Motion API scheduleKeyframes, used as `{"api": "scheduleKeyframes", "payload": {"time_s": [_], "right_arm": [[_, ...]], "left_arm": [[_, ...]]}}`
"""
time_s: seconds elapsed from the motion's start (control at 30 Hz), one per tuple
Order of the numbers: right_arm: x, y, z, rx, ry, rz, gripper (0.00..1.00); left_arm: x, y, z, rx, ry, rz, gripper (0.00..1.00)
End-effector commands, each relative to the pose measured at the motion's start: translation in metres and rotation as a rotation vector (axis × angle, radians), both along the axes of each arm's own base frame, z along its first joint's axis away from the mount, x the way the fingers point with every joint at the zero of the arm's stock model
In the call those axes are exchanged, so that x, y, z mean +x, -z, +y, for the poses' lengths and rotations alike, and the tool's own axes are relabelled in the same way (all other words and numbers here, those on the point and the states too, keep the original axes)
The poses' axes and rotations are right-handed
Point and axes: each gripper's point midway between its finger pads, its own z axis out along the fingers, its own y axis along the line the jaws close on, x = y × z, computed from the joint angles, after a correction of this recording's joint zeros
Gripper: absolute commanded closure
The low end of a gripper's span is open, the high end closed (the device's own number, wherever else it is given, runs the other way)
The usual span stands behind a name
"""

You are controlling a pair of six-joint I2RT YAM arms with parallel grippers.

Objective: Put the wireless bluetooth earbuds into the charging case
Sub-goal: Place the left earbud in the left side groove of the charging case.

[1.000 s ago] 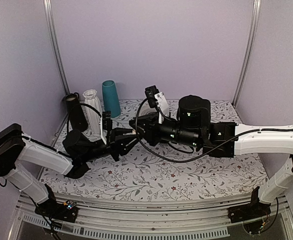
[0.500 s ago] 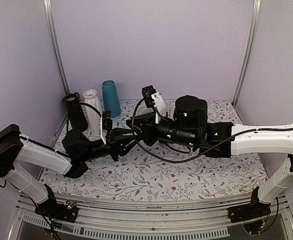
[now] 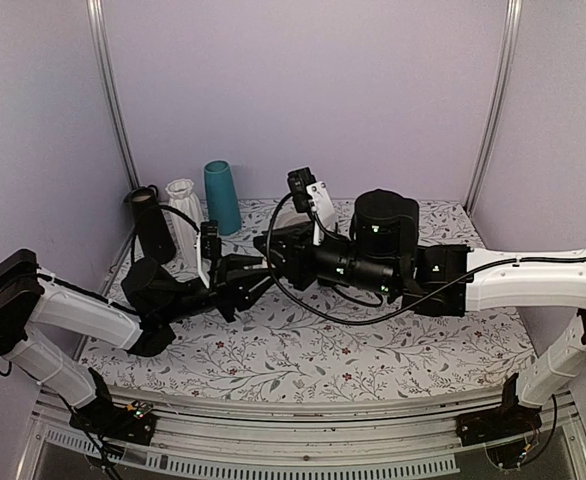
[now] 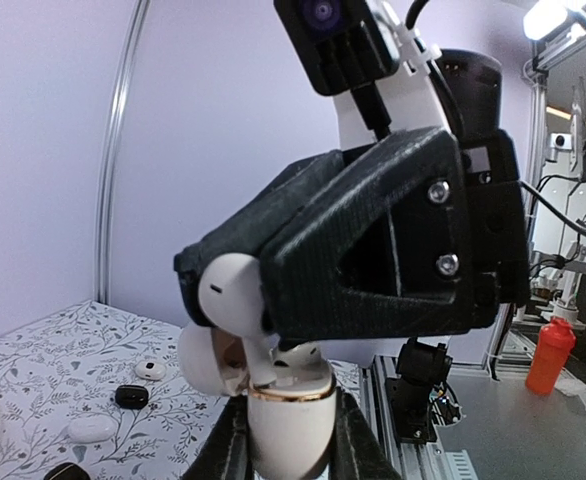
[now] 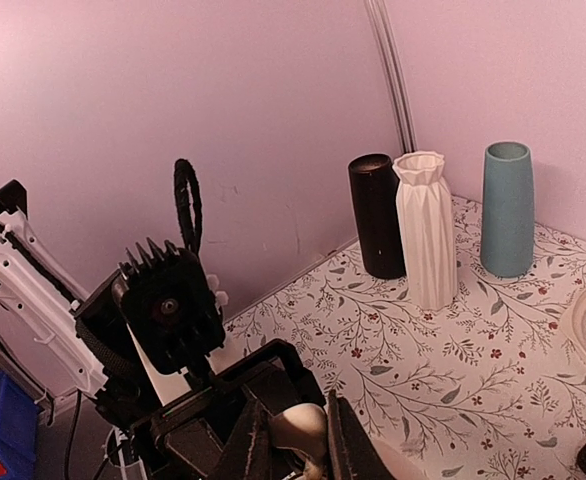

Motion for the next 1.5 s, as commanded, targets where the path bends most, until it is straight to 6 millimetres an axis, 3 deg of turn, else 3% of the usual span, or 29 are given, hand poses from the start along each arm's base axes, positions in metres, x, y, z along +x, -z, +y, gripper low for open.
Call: {"api": "scheduleKeyframes", "payload": {"time_s": [0.0,0.53,0.97,1.47], "right_arm": [[-0.005,0.046,-0.004,-0.131,-0.002,0.070,0.84],[-0.014,0.072,0.009,-0.214,-0.047,0.064,0.84],[-0.020,0.065,0.009,-0.197,-0.068,0.056,0.84],[-0.021,0.080,0.012,-0.228,-0.081,0.079,0.84]], "left_arm": [[-0.015,-0.066,0.026,-0.204,-0.020,-0.152,1.00],[-0.012,-0.079,0.030,-0.235,-0.049,-0.162,1.00],[-0.005,-0.082,0.035,-0.247,-0.099,-0.162,1.00],[-0.006,-0.089,0.039,-0.266,-0.106,-0.175,1.00]]}}
